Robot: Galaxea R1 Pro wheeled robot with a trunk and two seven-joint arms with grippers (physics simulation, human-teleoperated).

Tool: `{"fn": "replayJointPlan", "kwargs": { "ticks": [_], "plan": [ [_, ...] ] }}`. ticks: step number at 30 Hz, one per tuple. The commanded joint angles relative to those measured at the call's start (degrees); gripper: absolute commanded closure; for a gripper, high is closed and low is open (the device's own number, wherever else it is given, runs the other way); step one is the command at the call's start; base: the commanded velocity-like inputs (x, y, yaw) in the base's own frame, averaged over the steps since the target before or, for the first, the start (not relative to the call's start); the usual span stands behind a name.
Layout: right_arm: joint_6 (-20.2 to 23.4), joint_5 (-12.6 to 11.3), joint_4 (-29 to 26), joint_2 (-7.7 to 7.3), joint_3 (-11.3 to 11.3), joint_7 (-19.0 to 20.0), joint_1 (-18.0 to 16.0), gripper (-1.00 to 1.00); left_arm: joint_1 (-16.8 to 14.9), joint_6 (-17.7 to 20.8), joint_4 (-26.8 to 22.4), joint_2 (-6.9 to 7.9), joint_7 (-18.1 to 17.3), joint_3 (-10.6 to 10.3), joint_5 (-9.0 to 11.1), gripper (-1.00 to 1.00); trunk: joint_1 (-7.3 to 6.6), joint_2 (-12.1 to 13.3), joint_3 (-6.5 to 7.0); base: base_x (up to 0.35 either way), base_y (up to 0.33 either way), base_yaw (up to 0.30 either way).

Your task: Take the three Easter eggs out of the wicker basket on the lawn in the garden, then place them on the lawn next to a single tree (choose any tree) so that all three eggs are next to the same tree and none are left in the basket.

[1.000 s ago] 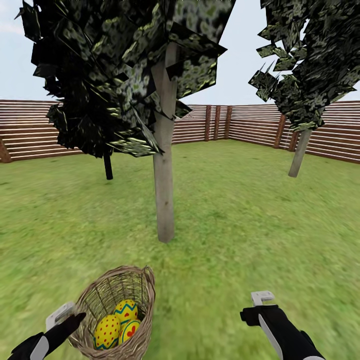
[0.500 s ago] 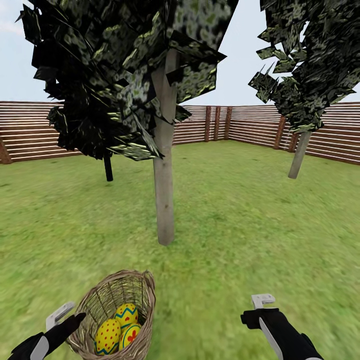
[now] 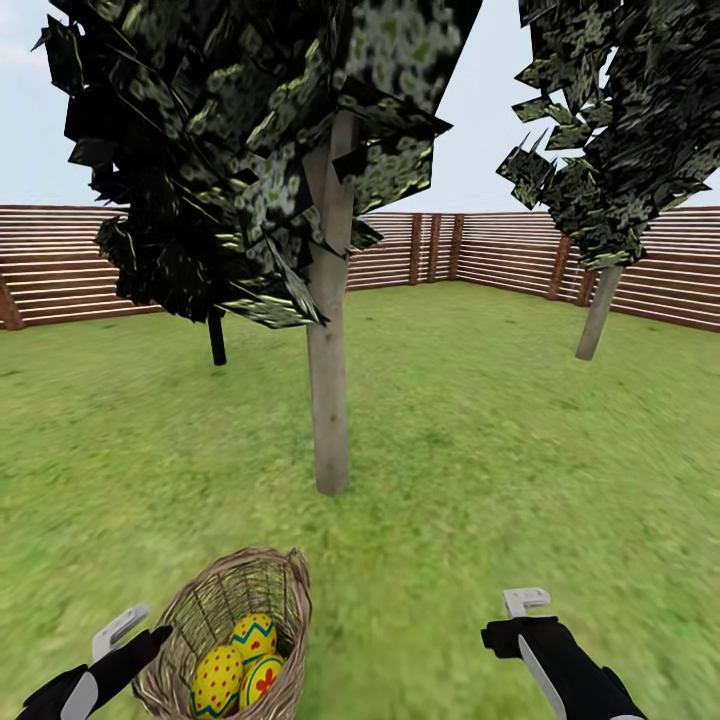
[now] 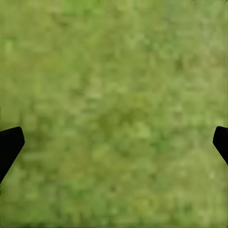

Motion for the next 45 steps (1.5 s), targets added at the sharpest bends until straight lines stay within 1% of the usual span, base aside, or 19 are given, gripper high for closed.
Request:
{"fn": "replayJointPlan", "kwargs": {
  "ticks": [1, 4, 8, 12, 17, 22, 33, 45],
  "plan": [
    [0.3, -0.1, -0.1, -0.07, 0.3, -0.2, 0.0, -1.0, 0.0, 0.5, -0.1, -0.05, -0.3, 0.4, 0.1, -1.0, -0.23, 0.4, 0.13, 0.0, 0.0, 0.0],
    [0.3, -0.1, -0.1, -0.07, 0.3, -0.2, 0.0, -1.0, 0.0, 0.5, -0.1, -0.55, -0.3, 0.4, -0.1, -1.0, -0.89, 1.6, 0.66, 0.0, 0.0, 0.0],
    [0.3, -0.1, -0.1, -0.07, 0.3, -0.2, 0.0, -1.0, 0.0, 0.6, -0.1, -0.89, -0.3, 0.4, -2.1, -1.0, -1.77, 3.2, 1.38, 0.0, 0.0, 0.0],
    [0.3, -0.1, -0.1, -0.07, 0.3, -0.2, 0.0, -1.0, 0.0, 0.6, -0.1, -0.87, -0.3, 0.4, -2.7, -1.0, -2.65, 4.8, 2.1, 0.0, 0.0, 0.0],
    [0.3, -0.1, -0.1, -0.07, 0.3, -0.1, 0.0, -1.0, 0.0, 0.6, -0.1, -0.9, -0.3, 0.5, -2.9, -1.0, -3.75, 6.8, 3.0, 0.0, 0.0, 0.0],
    [0.3, -0.2, -0.1, -0.09, 0.3, 0.0, 0.0, -1.0, 0.0, 0.5, -0.1, -0.92, -0.4, 0.5, -2.8, -1.0, -3.75, 6.8, 3.02, 0.0, 0.0, -0.081],
    [0.4, -0.2, -0.1, -0.13, 0.3, 0.0, 0.0, -1.0, 0.0, 0.3, -0.1, -1.1, -0.4, 0.5, -2.8, -1.0, -3.75, 6.8, 3.29, 0.0, 0.0, -0.262],
    [0.3, -0.1, -0.1, -0.07, 0.3, -0.1, 0.0, -1.0, 0.0, 0.3, -0.1, -1.38, -0.4, 0.5, -2.8, -1.0, -3.75, 6.8, 3.31, 0.0, 0.0, -0.02]
  ]
}}
